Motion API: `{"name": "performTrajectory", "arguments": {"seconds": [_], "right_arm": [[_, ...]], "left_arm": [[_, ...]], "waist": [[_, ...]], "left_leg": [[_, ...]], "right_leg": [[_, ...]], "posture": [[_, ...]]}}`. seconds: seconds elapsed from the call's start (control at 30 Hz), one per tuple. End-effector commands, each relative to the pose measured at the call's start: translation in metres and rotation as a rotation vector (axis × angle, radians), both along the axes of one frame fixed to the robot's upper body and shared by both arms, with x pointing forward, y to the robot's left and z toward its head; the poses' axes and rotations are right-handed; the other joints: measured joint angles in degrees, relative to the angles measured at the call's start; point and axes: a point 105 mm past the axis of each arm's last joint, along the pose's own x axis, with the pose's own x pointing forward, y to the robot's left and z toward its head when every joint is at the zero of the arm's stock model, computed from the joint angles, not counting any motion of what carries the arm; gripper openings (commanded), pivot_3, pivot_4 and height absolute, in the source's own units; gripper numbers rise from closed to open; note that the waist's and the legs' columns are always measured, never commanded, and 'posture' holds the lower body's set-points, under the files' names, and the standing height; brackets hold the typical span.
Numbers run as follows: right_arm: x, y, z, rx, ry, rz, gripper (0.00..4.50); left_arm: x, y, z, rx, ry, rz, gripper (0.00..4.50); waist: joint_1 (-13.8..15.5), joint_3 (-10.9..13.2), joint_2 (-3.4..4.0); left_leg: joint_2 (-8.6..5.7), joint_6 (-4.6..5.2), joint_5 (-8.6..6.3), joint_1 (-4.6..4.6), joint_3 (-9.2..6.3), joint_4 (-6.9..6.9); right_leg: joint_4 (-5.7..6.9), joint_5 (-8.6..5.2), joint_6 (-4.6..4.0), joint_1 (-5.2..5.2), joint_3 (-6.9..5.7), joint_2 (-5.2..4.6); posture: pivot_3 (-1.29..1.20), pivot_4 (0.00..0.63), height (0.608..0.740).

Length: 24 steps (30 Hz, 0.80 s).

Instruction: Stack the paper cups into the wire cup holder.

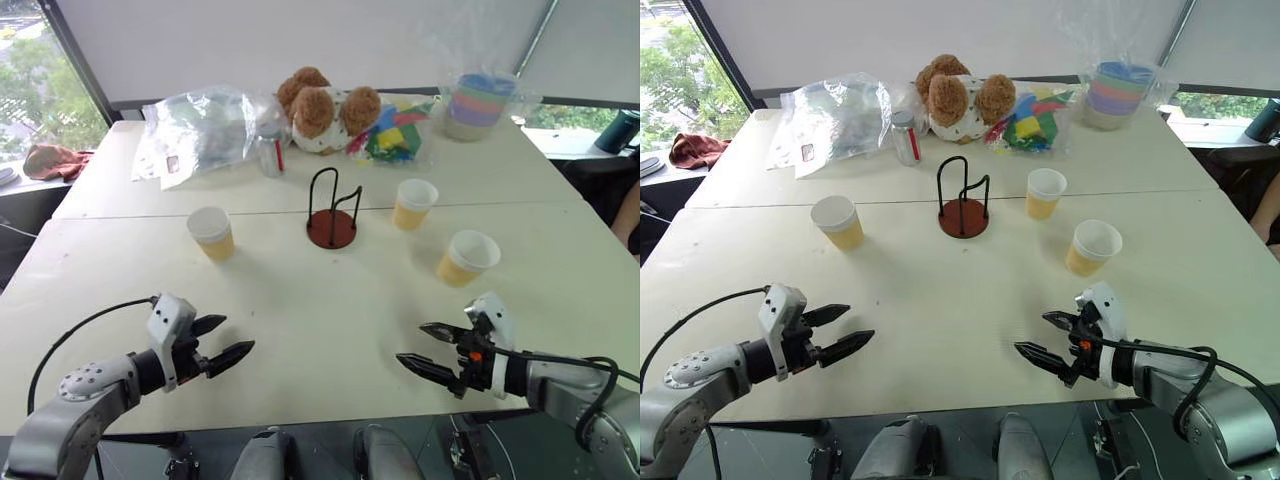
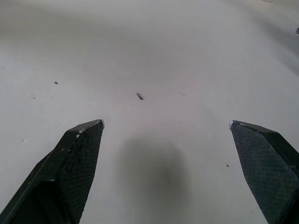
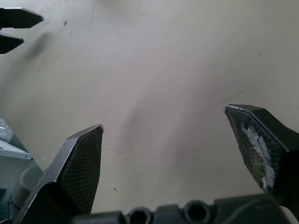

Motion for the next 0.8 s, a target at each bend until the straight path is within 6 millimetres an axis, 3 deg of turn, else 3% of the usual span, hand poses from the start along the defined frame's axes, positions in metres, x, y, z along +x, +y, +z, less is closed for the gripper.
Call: {"name": "performTrajectory", "arguments": {"seconds": [0.03, 0.53, 0.8], "right_arm": [[0.000, 0.005, 0.009, 0.018, -0.036, 0.006, 4.50], [0.010, 0.000, 0.008, -0.016, -0.084, -0.062, 4.50], [0.016, 0.002, 0.019, -0.003, -0.118, -0.088, 4.50]], "left_arm": [[0.001, -0.004, 0.009, 0.001, -0.031, -0.030, 4.45], [0.012, -0.008, 0.017, -0.009, -0.076, -0.032, 4.45], [0.022, 0.001, 0.021, 0.021, -0.103, -0.062, 4.45]], "waist": [[-0.04, 0.00, 0.00], [-0.01, 0.00, 0.00], [-0.04, 0.00, 0.00]], "left_leg": [[0.00, 0.00, 0.00, 0.00, 0.00, 0.00], [0.00, 0.00, 0.00, 0.00, 0.01, 0.01], [0.00, 0.00, 0.01, 0.00, 0.00, 0.01]], "right_leg": [[0.00, 0.00, 0.00, 0.00, 0.00, 0.00], [0.00, 0.01, 0.02, 0.01, 0.00, 0.01], [0.02, 0.08, 0.14, -0.02, -0.01, 0.05]], "posture": [[0.00, 0.150, 0.740], [0.00, 0.150, 0.740], [0.00, 0.150, 0.740]]}}
